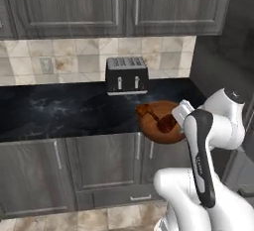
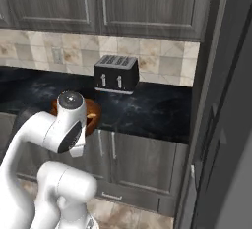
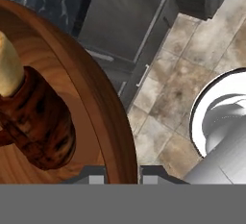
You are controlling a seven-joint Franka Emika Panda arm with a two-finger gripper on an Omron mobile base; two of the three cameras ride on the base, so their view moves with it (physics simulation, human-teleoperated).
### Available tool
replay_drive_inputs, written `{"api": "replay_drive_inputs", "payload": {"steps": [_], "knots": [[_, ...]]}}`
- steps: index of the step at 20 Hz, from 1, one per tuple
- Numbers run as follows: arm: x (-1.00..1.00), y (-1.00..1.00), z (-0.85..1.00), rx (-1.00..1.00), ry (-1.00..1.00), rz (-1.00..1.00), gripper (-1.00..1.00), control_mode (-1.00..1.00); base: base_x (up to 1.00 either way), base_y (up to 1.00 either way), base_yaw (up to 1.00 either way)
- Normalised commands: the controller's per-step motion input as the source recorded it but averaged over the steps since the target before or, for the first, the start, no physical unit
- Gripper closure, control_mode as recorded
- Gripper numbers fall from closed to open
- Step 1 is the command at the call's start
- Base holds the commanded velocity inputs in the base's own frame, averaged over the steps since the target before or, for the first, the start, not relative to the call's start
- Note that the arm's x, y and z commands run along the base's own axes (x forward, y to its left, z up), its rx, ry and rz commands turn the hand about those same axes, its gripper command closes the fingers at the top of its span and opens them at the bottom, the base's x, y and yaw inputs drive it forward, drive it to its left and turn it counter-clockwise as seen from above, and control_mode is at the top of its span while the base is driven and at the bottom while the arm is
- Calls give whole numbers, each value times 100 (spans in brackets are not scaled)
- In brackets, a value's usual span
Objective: Place the bowl with the onion and lime on the second highest shelf of the fridge. Place the bowl with the steak and chicken drumstick on the top shelf of the fridge.
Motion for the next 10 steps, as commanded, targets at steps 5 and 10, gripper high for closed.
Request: {"api": "replay_drive_inputs", "payload": {"steps": [5,10], "knots": [[0,0,0,0,0,0,100,100,-100,-57,-25],[0,0,0,0,0,0,100,100,-85,-52,-46]]}}
